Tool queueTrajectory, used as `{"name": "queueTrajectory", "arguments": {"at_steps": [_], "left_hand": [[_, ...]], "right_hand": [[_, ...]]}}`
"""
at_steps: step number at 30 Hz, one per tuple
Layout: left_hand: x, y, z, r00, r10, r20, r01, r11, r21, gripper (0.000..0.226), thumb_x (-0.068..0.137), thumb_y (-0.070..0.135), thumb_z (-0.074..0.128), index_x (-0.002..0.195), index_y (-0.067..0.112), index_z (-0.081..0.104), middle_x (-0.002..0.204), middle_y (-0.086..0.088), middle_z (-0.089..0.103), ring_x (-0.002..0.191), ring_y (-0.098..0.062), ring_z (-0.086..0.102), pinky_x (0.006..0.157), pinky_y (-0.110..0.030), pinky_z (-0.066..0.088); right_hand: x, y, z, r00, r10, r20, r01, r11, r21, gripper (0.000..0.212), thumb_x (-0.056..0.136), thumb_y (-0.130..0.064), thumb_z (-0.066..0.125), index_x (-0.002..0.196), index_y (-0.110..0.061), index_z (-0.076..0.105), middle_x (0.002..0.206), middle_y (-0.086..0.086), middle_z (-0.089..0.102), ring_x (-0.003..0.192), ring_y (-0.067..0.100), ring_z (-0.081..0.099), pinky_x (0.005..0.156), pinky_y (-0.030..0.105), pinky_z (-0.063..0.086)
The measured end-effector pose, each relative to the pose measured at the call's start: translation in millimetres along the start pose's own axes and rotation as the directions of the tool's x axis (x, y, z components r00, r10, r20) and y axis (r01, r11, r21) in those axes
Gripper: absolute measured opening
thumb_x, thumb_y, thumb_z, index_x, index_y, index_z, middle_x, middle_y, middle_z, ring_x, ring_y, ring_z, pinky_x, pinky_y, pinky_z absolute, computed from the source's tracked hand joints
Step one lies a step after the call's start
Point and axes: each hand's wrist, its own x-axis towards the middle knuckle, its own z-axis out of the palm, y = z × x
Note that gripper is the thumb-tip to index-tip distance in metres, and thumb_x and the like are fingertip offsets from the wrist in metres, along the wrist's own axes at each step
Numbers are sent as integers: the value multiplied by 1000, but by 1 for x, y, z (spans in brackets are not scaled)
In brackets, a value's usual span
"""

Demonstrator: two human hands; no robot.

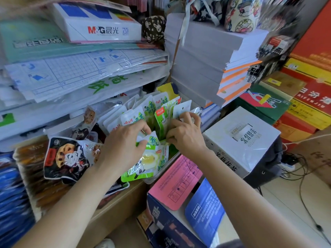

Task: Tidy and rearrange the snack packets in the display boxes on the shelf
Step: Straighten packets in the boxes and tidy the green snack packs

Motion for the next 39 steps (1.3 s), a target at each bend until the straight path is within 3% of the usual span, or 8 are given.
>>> {"name": "queueTrajectory", "arguments": {"at_steps": [6,11,14,18,23,27,31,39], "left_hand": [[-5,6,-2,998,45,-47,-45,999,-4,20,88,23,74,102,29,61,110,13,71,59,-13,63,57,-32,51],[-1,9,-2,998,13,-53,-13,1000,1,42,87,27,74,124,29,55,121,11,52,82,-16,65,62,-35,53],[0,12,-3,1000,0,-20,0,1000,-6,56,88,39,73,137,30,47,130,9,54,102,-17,65,70,-31,50],[-2,12,-13,981,-66,181,56,996,62,96,77,62,75,153,43,18,151,8,45,130,-22,53,93,-40,50],[-12,5,-36,924,-108,366,78,992,97,104,78,46,79,156,44,10,160,7,35,142,-21,41,109,-40,42],[-9,3,-31,974,-106,200,110,994,-10,70,81,45,79,143,41,46,124,1,67,108,-21,65,88,-38,54],[1,6,-18,990,-135,34,136,989,-51,54,74,60,78,119,32,65,91,12,62,76,-17,63,65,-32,51],[6,-2,-16,973,-229,-5,214,917,-337,25,86,22,75,69,35,62,70,12,65,60,2,57,61,-24,40]], "right_hand": [[10,24,-17,944,293,-152,-231,915,331,12,78,-32,81,84,-23,79,88,-9,66,91,22,50,81,40,34],[9,32,-41,853,521,28,-359,547,756,8,84,-24,79,87,-16,78,81,-11,69,74,4,58,73,25,43],[8,31,-56,807,589,45,-268,298,916,4,85,-13,78,88,-11,78,77,-3,74,72,7,64,75,24,51],[8,31,-75,815,579,24,-143,161,976,5,87,-6,72,90,-3,75,75,3,74,69,16,65,71,28,52],[3,22,-95,847,532,27,-98,108,989,6,87,-12,71,83,-16,73,76,4,75,64,18,65,64,32,54],[-11,11,-97,884,460,83,-131,73,989,11,84,-8,71,78,-16,73,72,3,74,62,16,66,65,28,57],[-28,-9,-79,910,395,128,-205,158,966,6,85,-6,72,84,-11,73,75,11,73,70,21,68,76,36,59],[-26,-23,-52,923,327,203,-317,345,883,20,89,-6,72,78,2,58,71,21,67,73,26,74,76,51,60]]}}
